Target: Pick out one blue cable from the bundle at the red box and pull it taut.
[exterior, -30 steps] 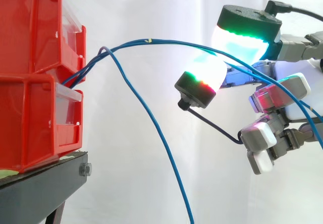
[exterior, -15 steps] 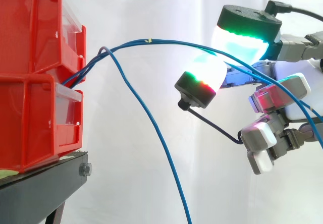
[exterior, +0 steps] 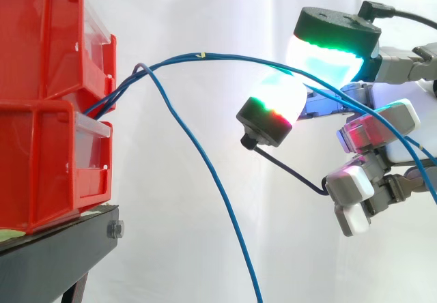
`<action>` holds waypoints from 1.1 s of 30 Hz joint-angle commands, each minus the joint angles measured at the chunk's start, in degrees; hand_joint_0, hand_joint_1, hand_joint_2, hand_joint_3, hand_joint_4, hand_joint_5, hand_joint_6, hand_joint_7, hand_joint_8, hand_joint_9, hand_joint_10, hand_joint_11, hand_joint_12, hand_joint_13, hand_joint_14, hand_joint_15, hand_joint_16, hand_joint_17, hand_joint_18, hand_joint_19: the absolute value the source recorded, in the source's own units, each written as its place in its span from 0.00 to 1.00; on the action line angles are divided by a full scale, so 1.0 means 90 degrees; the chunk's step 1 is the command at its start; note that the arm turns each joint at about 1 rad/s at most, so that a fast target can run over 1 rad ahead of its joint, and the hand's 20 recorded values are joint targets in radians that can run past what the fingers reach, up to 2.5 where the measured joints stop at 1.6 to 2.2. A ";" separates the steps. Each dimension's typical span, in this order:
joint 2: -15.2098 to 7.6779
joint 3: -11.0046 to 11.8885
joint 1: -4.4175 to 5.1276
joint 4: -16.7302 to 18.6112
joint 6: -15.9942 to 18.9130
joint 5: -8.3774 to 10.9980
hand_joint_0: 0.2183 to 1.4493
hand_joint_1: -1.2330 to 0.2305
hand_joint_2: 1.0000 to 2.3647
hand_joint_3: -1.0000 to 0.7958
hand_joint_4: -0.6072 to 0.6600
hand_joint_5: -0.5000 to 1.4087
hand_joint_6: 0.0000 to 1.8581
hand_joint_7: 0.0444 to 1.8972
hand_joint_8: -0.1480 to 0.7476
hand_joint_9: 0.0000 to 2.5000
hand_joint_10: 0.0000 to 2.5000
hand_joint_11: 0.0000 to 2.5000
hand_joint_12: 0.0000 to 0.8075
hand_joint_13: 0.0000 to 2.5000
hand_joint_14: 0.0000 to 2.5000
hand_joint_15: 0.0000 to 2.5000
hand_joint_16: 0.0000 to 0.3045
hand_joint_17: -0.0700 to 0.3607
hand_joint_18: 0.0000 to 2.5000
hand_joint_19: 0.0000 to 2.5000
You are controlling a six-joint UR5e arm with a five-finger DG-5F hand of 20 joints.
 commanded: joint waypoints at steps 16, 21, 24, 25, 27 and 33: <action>0.0001 -0.0008 0.0000 0.0000 0.0000 0.0002 0.29 0.27 0.07 0.49 0.34 0.26 0.45 0.56 0.50 0.60 0.01 0.27 0.53 0.45 0.01 0.23 0.21 0.50 0.37 0.23; 0.0001 0.0001 0.0000 0.0000 0.0000 0.0002 0.29 0.27 0.07 0.49 0.34 0.26 0.45 0.56 0.50 0.59 0.01 0.26 0.54 0.45 0.01 0.24 0.21 0.50 0.37 0.23; 0.0001 0.0001 0.0000 0.0000 0.0000 0.0002 0.29 0.27 0.07 0.49 0.34 0.26 0.45 0.56 0.50 0.60 0.01 0.27 0.53 0.44 0.01 0.24 0.21 0.50 0.37 0.23; 0.0001 0.0001 0.0000 0.0000 0.0000 0.0002 0.29 0.27 0.07 0.49 0.34 0.26 0.45 0.56 0.50 0.60 0.01 0.27 0.53 0.44 0.01 0.24 0.21 0.50 0.37 0.23; 0.0001 0.0001 0.0000 0.0000 0.0000 0.0002 0.29 0.27 0.07 0.49 0.34 0.26 0.45 0.56 0.50 0.60 0.01 0.26 0.53 0.44 0.01 0.24 0.21 0.50 0.37 0.23; 0.0001 0.0001 0.0000 0.0000 0.0000 0.0002 0.29 0.27 0.07 0.49 0.34 0.26 0.45 0.56 0.49 0.60 0.01 0.26 0.53 0.44 0.01 0.23 0.21 0.50 0.37 0.23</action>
